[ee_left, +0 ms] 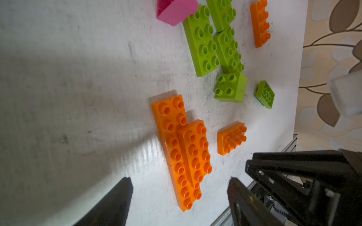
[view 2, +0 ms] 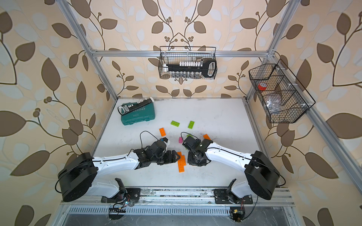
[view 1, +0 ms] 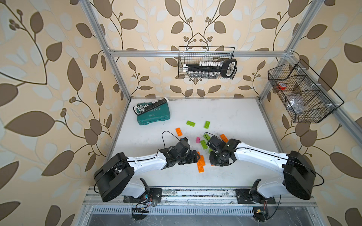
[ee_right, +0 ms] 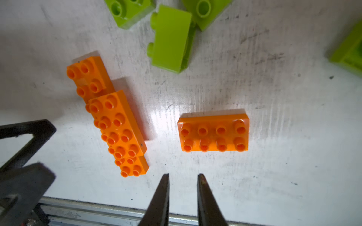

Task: Assemble a small pinwheel with lego
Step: Adjust the lego brick at the center of the board, then pick up the lego brick from the center of the board.

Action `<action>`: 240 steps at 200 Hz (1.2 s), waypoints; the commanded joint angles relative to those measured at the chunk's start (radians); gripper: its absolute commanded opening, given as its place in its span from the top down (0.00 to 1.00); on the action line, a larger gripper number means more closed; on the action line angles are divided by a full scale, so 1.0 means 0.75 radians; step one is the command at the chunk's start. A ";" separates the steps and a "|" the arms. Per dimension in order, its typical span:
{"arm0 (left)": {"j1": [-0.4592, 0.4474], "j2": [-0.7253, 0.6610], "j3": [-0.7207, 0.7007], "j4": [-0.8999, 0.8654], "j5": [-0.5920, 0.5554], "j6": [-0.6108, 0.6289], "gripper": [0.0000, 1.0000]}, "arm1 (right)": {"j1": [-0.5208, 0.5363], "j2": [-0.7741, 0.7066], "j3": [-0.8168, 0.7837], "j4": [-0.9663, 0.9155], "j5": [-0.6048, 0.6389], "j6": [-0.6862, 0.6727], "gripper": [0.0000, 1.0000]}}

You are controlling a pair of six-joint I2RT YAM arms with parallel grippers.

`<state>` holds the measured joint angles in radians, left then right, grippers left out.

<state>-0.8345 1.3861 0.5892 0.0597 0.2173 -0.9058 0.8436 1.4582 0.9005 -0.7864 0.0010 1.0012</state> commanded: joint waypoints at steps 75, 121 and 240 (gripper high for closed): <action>0.203 0.138 0.008 0.405 0.332 -0.073 0.27 | 0.018 0.233 0.175 -0.116 0.048 -0.061 0.85; 0.233 0.098 -0.023 0.408 0.355 -0.067 0.27 | 0.018 0.276 0.184 -0.132 0.045 -0.071 0.85; 0.170 -0.279 0.010 -0.147 0.065 0.188 0.25 | 0.017 0.348 0.152 -0.097 0.048 -0.087 0.89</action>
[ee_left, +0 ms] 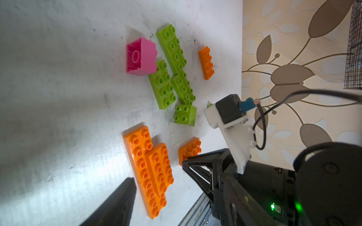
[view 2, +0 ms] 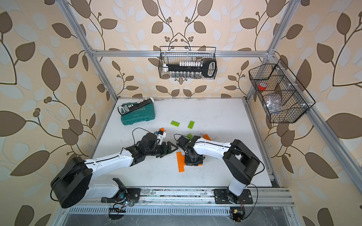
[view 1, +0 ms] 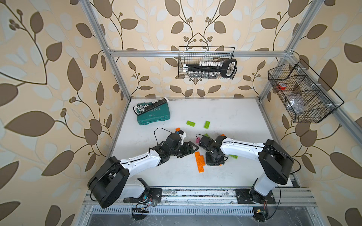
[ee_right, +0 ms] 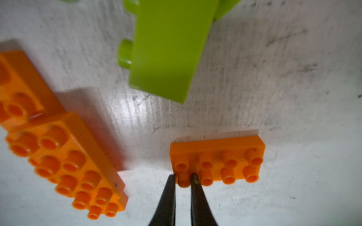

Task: Assemble a small pinwheel with lego
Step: Pick up the lego brick from the center of the board.

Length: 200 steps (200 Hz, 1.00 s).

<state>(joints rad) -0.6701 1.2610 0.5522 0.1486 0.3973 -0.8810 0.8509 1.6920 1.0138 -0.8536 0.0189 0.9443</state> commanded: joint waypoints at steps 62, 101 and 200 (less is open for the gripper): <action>-0.231 -0.196 0.123 -0.511 -0.444 0.237 0.24 | 0.006 0.021 0.009 0.005 0.025 -0.011 0.85; -0.236 -0.192 0.120 -0.488 -0.446 0.223 0.24 | 0.003 0.016 0.022 -0.001 0.032 -0.013 0.86; -0.237 -0.166 0.126 -0.478 -0.434 0.233 0.23 | -0.010 0.025 0.029 -0.005 0.043 -0.024 0.87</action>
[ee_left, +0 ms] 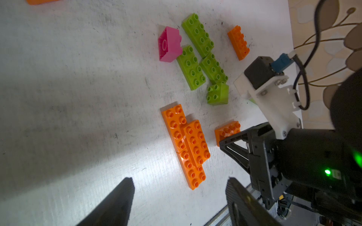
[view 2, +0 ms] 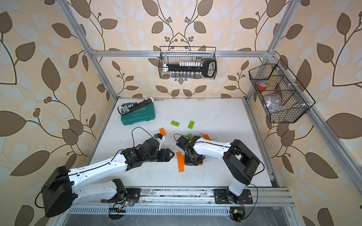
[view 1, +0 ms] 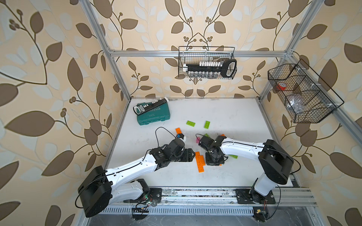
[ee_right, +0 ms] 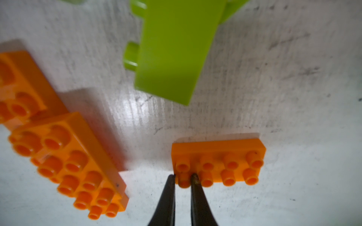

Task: Assemble a small pinwheel with lego
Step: Pick up the lego brick from the center of the board.

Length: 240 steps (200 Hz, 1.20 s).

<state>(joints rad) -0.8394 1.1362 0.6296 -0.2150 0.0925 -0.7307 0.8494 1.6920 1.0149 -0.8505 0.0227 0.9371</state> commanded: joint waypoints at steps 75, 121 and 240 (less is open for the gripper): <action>-0.012 0.009 0.016 0.013 -0.025 0.033 0.23 | -0.023 0.048 0.023 0.015 0.026 -0.020 0.87; -0.011 0.012 0.017 0.017 -0.017 0.036 0.24 | -0.023 0.007 0.023 0.012 0.014 -0.016 0.87; -0.011 0.027 0.017 0.023 -0.016 0.037 0.24 | -0.043 0.016 0.048 -0.003 0.030 -0.036 0.85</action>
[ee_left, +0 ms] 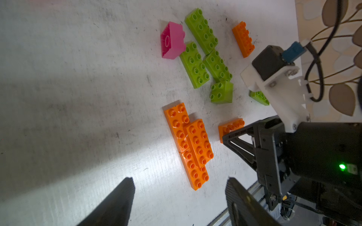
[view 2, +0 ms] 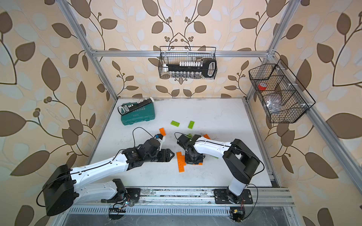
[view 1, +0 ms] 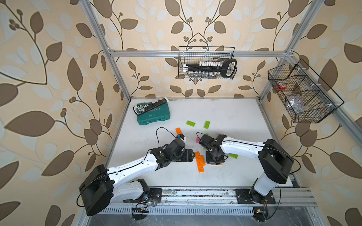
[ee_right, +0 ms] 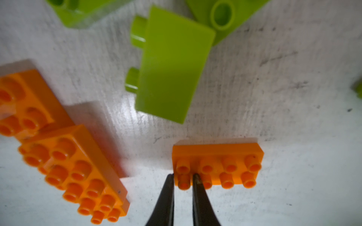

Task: Assemble a small pinwheel with lego
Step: Pick up the lego brick from the center of the board.

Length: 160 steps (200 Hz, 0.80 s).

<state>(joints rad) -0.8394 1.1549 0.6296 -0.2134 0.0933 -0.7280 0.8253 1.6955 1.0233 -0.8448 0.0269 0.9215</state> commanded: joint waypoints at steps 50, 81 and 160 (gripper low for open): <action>-0.012 0.008 0.016 0.025 -0.014 0.032 0.24 | -0.020 0.029 0.031 -0.001 0.022 -0.021 0.87; -0.010 0.008 0.017 0.025 -0.016 0.033 0.24 | -0.020 0.039 0.017 0.011 0.014 -0.021 0.89; -0.010 0.020 0.022 0.027 -0.012 0.032 0.24 | -0.017 -0.002 -0.037 0.014 0.005 -0.007 0.92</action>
<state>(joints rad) -0.8394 1.1679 0.6296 -0.2131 0.0933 -0.7235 0.8150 1.6970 1.0225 -0.8364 0.0254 0.9150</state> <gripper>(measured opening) 0.763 0.082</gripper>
